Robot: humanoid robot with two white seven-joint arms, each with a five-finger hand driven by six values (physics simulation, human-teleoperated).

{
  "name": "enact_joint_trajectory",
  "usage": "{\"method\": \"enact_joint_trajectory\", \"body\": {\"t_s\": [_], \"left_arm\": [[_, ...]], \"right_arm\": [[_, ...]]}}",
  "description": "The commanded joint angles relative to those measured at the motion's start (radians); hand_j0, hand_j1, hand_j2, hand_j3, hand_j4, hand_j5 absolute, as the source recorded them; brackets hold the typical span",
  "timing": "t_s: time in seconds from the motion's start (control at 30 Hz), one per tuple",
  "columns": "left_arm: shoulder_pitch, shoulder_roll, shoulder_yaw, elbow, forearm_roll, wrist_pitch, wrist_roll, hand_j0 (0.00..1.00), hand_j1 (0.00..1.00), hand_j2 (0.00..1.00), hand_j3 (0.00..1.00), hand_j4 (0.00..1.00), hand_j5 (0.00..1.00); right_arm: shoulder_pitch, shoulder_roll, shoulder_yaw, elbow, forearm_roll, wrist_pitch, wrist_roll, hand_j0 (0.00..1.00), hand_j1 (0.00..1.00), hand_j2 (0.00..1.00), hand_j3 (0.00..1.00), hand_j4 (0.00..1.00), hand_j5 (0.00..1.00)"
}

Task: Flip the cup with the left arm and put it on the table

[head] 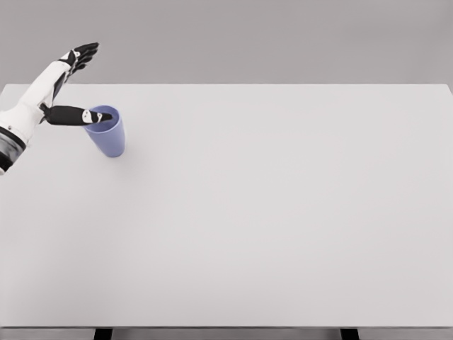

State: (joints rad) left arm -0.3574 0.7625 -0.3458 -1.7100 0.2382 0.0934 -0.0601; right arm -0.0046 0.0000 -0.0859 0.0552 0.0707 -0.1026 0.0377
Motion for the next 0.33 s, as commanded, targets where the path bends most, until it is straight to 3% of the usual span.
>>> {"method": "enact_joint_trajectory", "body": {"t_s": [0.0,0.3], "left_arm": [[0.000,0.049,0.005,-0.048,0.000,-0.027,0.000,1.00,1.00,1.00,1.00,1.00,1.00],[0.094,0.086,0.093,-0.077,-0.003,-0.043,0.006,1.00,1.00,1.00,1.00,1.00,1.00]], "right_arm": [[0.000,0.000,0.000,0.000,0.000,0.000,-0.001,1.00,1.00,1.00,1.00,1.00,1.00],[0.000,0.000,0.000,0.000,0.000,0.000,-0.001,1.00,1.00,1.00,1.00,1.00,1.00]]}}
